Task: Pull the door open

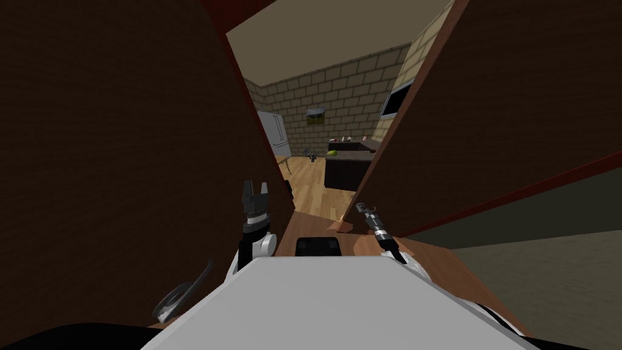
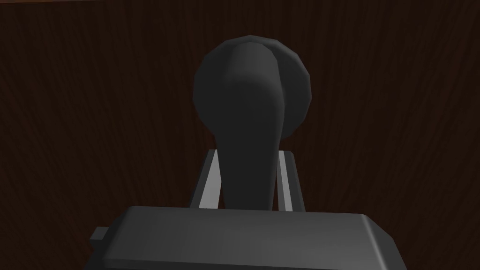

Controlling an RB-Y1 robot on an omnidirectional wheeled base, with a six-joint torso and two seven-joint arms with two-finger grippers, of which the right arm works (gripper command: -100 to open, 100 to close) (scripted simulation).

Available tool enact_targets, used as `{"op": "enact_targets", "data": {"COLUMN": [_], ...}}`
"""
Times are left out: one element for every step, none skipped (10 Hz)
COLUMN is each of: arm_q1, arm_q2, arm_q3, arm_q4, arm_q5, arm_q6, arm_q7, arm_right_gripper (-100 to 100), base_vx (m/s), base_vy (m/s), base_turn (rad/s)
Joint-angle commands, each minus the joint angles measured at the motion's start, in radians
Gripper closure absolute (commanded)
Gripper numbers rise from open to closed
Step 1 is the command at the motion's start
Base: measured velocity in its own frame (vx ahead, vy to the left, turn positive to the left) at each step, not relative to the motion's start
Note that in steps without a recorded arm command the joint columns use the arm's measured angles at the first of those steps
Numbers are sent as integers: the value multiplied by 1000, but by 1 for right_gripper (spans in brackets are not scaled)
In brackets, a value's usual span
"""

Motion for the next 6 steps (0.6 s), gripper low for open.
{"op": "enact_targets", "data": {"arm_q1": [21, 21, 34, 41, 55, 62], "arm_q2": [-9, -9, -15, -18, -25, -28], "arm_q3": [-2, -2, -4, -4, -6, -7], "arm_q4": [1, 1, 2, 2, 3, 4], "arm_q5": [14, 14, 23, 28, 38, 43], "arm_q6": [-32, -32, -51, -61, -83, -94], "arm_q7": [-14, -14, -23, -28, -38, -42], "arm_right_gripper": [100, 100, 100, 100, 100, 100], "base_vx": [-152, -179, -140, -125, -127, -140], "base_vy": [-47, -65, -56, -30, -28, -40], "base_turn": [133, 111, 108, 99, 108, 104]}}
